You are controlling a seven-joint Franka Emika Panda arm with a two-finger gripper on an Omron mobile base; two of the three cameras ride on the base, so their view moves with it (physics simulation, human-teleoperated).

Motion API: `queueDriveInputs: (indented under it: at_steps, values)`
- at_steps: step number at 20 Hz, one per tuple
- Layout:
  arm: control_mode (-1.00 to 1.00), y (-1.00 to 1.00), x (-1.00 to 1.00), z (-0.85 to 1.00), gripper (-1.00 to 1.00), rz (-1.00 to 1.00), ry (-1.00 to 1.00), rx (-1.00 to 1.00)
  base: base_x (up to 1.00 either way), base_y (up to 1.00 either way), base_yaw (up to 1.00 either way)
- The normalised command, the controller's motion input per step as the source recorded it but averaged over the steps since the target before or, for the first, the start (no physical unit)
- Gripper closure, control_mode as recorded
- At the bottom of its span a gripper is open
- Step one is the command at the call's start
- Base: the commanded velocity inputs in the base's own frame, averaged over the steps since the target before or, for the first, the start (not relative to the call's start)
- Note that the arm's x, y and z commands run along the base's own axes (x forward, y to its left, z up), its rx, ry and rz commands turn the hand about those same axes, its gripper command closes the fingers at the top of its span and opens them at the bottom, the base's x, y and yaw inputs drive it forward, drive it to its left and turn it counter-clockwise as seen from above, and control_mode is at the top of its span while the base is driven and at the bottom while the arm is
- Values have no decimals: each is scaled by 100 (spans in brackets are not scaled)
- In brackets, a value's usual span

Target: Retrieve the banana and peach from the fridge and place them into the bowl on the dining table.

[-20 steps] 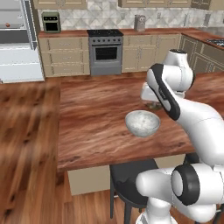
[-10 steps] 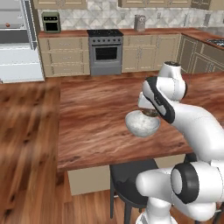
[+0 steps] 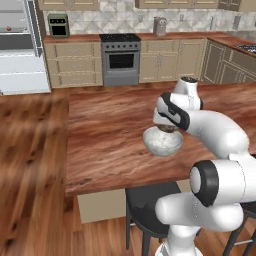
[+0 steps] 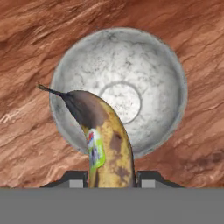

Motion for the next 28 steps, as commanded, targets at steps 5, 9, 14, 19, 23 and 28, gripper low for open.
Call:
queueDriveInputs:
  at_steps: [5, 9, 14, 19, 23, 28]
  values:
    - [-100, -3, 56, -26, 100, 0, 0, 0, 0, 0, 0]
    - [-100, -1, 37, -32, 100, 0, 0, 0, 0, 0, 0]
    - [-100, 0, 18, -37, 100, 0, 0, 0, 0, 0, 0]
    - [-100, -6, 26, -37, 100, 0, 0, 0, 0, 0, 0]
    - [-100, -17, 32, -32, 100, 0, 0, 0, 0, 0, 0]
    - [-100, -16, 29, -22, 100, 0, 0, 0, 0, 0, 0]
